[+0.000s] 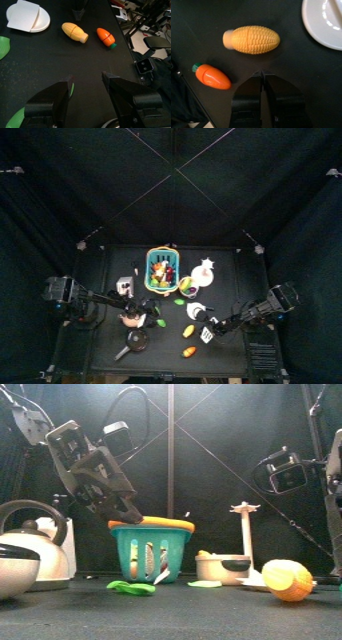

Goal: Place corn onto table for cut

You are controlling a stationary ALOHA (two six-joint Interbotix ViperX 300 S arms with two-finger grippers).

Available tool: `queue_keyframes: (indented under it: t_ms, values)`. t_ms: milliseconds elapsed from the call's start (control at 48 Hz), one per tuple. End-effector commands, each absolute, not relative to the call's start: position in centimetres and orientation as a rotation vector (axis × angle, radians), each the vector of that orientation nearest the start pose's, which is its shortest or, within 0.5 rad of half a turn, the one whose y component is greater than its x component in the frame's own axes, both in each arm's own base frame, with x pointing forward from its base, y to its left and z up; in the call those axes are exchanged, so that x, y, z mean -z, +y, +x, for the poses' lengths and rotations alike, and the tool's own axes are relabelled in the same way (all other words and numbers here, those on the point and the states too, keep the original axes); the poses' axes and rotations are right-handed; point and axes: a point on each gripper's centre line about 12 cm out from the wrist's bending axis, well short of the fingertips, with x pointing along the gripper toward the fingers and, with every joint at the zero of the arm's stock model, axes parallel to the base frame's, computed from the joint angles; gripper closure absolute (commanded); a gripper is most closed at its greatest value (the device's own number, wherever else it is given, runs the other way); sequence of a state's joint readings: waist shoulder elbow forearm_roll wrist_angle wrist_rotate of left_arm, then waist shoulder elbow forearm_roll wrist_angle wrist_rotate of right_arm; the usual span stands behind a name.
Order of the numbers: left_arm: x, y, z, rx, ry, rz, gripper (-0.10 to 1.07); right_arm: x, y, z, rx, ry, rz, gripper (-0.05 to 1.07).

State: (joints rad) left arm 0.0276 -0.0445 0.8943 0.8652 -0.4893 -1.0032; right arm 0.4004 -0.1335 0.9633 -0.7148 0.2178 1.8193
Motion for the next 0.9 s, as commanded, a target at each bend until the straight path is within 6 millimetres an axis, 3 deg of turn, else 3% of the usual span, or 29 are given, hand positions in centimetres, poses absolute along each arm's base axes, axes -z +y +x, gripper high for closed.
queue_keyframes:
  t_ms: [0,417,875]
  values:
    - [-15.6,-3.1,34.5,0.278,0.519,-0.297,0.11,-11.7,9.2,27.8,0.333,0.944,0.748,0.64]
    - [-15.5,-3.1,34.4,0.273,0.52,-0.303,0.11,-10.8,8.6,30.1,0.338,0.94,0.71,0.64]
    - [-15.6,-3.1,34.4,0.272,0.519,-0.304,0.11,-11.2,7.2,32.0,0.338,0.898,0.684,0.64]
